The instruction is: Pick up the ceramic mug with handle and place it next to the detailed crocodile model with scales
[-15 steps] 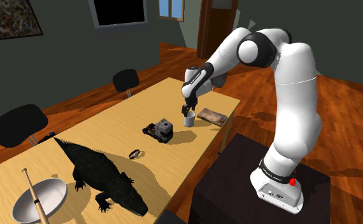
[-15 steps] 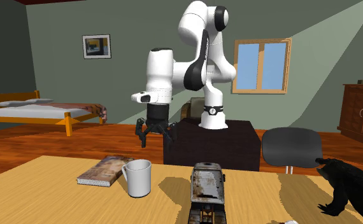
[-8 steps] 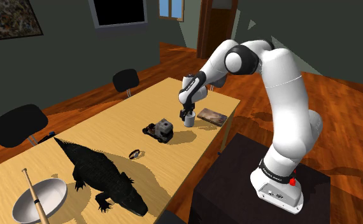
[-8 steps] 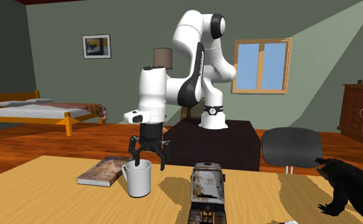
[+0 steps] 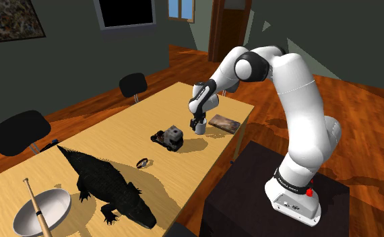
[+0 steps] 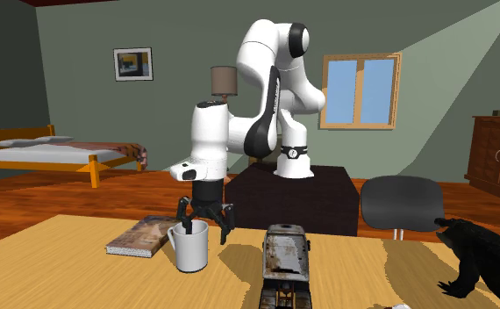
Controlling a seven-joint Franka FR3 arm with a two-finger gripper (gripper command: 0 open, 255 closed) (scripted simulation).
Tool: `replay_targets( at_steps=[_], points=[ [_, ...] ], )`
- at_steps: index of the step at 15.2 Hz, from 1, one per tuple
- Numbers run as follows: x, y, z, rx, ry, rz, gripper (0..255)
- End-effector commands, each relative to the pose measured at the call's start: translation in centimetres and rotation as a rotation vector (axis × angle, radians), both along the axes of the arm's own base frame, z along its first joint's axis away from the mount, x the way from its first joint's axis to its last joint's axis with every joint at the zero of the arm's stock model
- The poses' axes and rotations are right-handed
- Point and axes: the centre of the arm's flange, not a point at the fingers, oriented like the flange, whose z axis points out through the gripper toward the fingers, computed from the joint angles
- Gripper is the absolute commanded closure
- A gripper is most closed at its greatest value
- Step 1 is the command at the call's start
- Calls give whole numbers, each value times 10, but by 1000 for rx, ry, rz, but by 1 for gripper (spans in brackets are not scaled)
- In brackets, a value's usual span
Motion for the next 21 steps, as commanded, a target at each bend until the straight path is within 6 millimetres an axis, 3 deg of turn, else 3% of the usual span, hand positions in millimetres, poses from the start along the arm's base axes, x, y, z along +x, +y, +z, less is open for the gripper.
replay_targets(
  at_steps=[1, 4, 5, 14, 21],
  points=[
    [0, 0, 0, 0, 0, 0, 0],
    [0, 0, 0, 0, 0, 0, 0],
    [0, 0, 0, 0, 0, 0, 255],
    [0, 0, 0, 0, 0, 0, 255],
    [0, 0, 37, 0, 0, 0, 255]
  ],
)
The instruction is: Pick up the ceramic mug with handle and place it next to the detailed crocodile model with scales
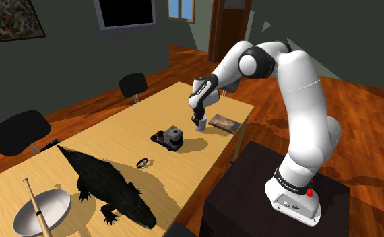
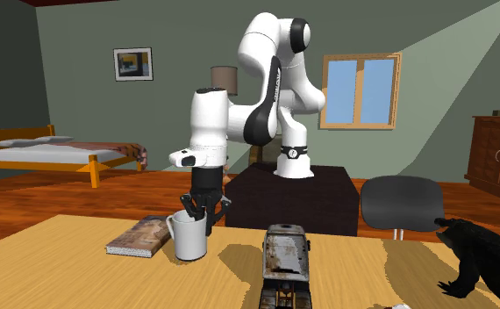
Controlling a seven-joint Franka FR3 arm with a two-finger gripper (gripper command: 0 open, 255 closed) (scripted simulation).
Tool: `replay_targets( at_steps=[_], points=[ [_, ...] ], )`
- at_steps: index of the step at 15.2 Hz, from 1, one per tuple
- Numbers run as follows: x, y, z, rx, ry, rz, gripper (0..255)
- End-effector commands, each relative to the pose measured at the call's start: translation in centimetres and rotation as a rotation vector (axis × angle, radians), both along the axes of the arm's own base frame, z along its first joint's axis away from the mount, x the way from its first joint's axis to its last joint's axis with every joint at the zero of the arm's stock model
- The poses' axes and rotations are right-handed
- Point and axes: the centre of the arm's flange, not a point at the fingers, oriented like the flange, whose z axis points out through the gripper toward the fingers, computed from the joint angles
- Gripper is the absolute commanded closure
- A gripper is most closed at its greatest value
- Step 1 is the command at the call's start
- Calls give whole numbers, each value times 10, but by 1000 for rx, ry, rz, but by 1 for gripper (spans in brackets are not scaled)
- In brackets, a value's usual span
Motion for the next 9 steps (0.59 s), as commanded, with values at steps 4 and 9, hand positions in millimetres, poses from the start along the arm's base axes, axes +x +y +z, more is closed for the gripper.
replay_targets(
  at_steps=[4, 9],
  points=[
    [-1, 0, 27, 0, 0, 0, 255],
    [-1, 0, 53, 0, 0, 0, 255]
  ],
)
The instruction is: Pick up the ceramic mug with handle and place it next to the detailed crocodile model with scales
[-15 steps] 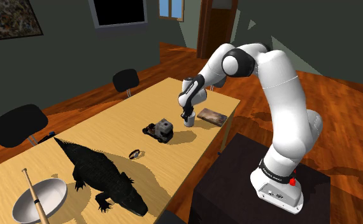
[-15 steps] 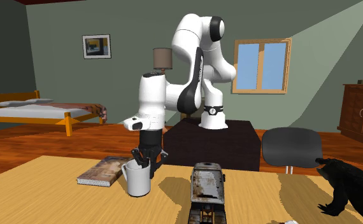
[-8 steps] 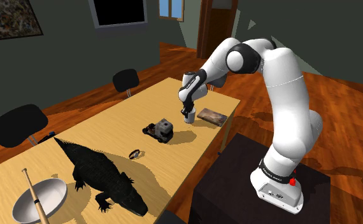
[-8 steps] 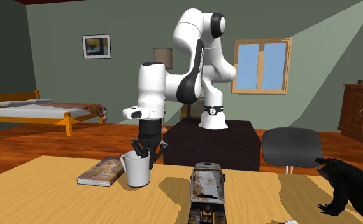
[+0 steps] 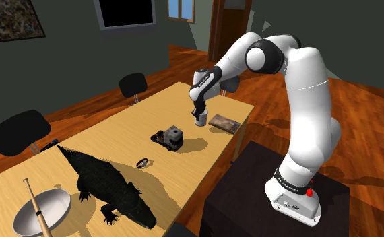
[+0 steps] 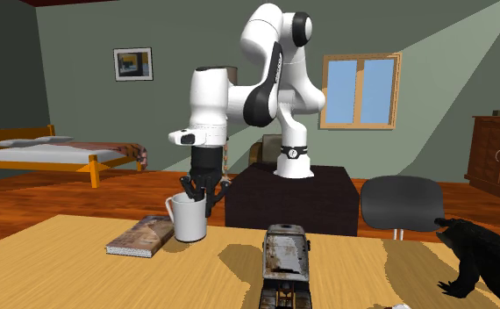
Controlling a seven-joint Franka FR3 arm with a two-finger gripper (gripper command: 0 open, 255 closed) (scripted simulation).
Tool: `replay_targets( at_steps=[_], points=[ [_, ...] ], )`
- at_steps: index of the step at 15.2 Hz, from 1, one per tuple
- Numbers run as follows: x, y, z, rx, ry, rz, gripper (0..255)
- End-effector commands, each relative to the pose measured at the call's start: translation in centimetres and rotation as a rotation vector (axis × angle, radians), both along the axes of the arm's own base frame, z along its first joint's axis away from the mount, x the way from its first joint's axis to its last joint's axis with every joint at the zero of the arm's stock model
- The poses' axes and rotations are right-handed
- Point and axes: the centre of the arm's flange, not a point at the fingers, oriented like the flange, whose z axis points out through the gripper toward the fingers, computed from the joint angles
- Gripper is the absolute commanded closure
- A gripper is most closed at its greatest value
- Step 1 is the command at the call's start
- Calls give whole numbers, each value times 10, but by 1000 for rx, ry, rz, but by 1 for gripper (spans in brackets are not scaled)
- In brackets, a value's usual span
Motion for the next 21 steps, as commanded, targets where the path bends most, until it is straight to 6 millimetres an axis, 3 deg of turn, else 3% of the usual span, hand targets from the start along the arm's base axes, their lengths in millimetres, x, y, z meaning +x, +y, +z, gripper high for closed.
replay_targets(
  at_steps=[1, 21],
  points=[
    [1, 0, 11, 0, 0, 0, 255],
    [1, 0, 117, 0, 0, 0, 255]
  ],
)
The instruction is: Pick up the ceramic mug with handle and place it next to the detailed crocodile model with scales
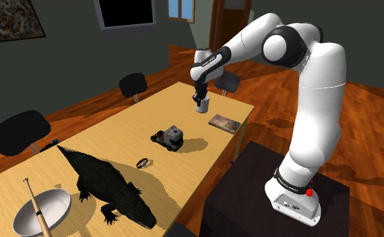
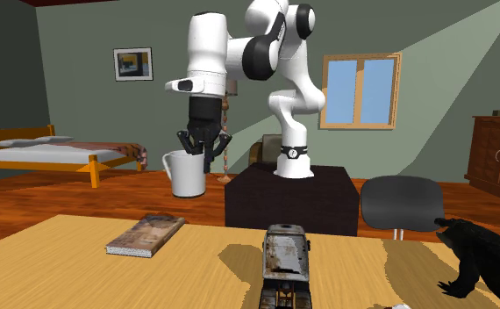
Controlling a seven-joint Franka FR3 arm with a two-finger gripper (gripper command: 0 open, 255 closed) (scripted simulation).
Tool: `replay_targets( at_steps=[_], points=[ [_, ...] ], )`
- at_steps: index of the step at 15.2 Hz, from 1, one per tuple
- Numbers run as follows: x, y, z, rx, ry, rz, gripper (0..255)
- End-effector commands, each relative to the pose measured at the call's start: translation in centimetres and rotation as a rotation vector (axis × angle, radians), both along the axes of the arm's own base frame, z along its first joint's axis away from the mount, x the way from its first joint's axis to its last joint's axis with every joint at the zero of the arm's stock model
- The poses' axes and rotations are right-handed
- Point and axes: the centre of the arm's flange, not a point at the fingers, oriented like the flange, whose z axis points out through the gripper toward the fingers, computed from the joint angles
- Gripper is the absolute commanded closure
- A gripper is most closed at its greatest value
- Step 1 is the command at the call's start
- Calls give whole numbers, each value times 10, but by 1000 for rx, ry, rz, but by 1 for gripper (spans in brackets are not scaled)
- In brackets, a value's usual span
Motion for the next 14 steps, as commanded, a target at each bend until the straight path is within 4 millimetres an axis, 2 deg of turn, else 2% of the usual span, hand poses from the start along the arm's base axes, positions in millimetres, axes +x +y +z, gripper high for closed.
replay_targets(
  at_steps=[1, 5, 14],
  points=[
    [0, 1, 10, 0, 0, 0, 255],
    [0, 1, 31, 0, 0, 0, 255],
    [-28, 116, 31, 0, 0, 0, 255]
  ],
)
